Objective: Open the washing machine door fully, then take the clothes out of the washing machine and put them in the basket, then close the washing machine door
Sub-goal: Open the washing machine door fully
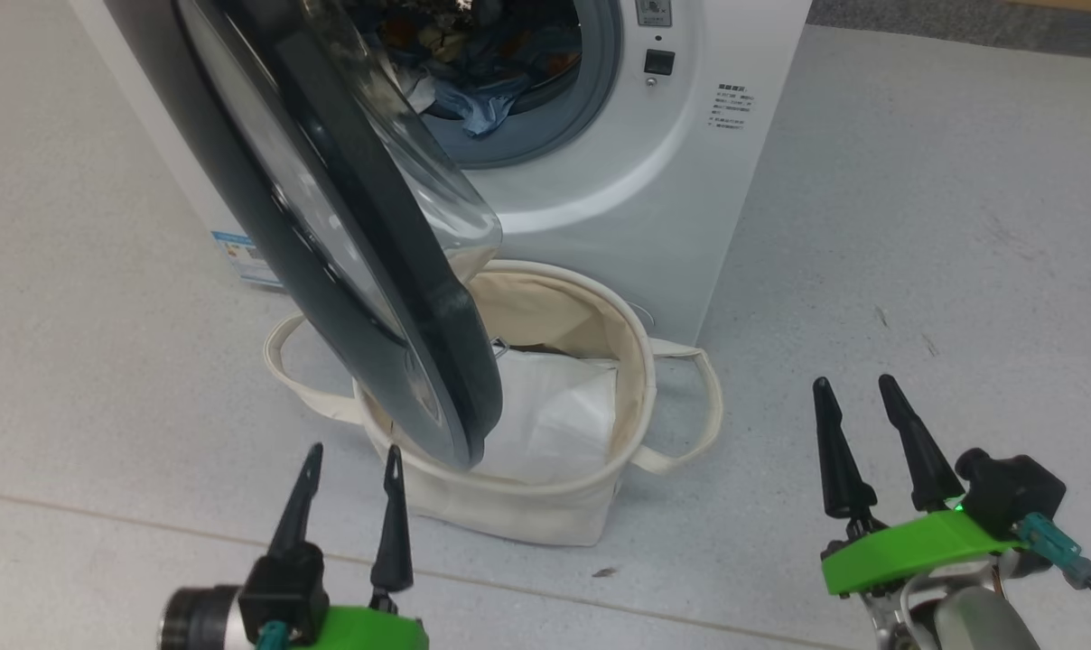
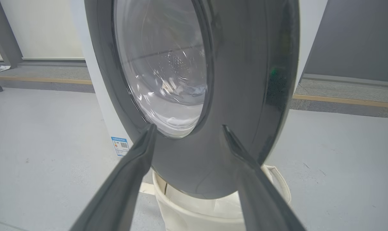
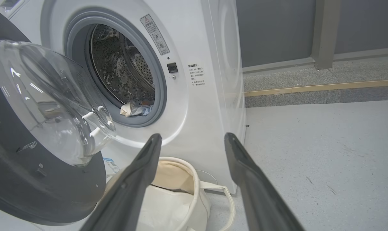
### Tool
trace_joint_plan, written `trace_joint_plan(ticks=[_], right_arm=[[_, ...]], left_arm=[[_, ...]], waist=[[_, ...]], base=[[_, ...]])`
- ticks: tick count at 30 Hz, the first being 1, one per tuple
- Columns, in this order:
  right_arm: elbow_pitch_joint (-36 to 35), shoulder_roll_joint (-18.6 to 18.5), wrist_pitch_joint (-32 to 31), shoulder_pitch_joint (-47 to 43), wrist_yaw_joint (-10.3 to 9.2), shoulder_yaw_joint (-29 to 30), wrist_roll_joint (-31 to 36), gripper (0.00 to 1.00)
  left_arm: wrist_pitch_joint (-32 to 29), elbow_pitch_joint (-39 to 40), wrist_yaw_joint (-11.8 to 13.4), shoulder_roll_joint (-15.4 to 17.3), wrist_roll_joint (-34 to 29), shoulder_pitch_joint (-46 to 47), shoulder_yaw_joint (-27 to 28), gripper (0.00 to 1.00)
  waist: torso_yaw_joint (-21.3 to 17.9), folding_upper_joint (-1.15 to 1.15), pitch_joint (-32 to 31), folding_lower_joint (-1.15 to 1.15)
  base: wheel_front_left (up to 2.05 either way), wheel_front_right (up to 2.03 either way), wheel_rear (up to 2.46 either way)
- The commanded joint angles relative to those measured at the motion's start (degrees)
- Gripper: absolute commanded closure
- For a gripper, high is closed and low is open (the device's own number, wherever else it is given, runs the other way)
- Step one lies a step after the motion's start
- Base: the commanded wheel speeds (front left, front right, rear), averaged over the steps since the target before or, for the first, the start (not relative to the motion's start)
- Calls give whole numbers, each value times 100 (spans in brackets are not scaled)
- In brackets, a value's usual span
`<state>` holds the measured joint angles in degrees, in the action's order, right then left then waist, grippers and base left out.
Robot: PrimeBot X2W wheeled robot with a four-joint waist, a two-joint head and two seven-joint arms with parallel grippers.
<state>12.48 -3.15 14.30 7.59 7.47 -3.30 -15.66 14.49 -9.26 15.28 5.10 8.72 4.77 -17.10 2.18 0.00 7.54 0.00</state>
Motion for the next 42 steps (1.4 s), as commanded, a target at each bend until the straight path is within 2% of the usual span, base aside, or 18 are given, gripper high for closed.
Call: trace_joint_plan(ticks=[1,13,14,15,17,20,30,35,42], right_arm=[[-170,27,70,205,2,-132,-39,0],[-223,27,70,254,2,-48,-96,0],[-235,27,70,274,2,-55,-117,0],[-239,27,70,285,2,-59,-128,0],[-247,27,70,305,2,-62,-150,0],[-250,27,70,330,2,-74,-178,0],[-323,27,70,509,2,-145,-295,0],[-337,27,70,564,2,-144,-344,0],[-353,27,70,603,2,-130,-341,0]], left_arm=[[51,260,18,5,-82,239,228,0],[51,2215,400,-16,-690,631,394,0],[51,2743,468,-13,-896,802,345,17],[51,2972,472,-22,-945,862,279,99],[51,3259,427,-44,-962,939,98,100],[51,3255,310,-86,-873,1033,-197,100],[51,2062,32,-195,-344,1457,-945,100],[51,1352,73,-213,-173,1640,-1161,100],[51,886,213,-220,-12,1794,-1291,100]], waist=[[3,0,0,0],[6,0,57,0],[-18,0,83,0],[-32,0,96,0],[-59,0,123,0],[-105,0,157,0],[-338,0,487,0],[-372,0,620,0],[-324,0,701,0]], base=[[0,0,0],[0,0,0],[0,0,0],[0,0,0],[0,0,0],[0,0,0],[0,0,0],[0,0,0],[0,0,0]])
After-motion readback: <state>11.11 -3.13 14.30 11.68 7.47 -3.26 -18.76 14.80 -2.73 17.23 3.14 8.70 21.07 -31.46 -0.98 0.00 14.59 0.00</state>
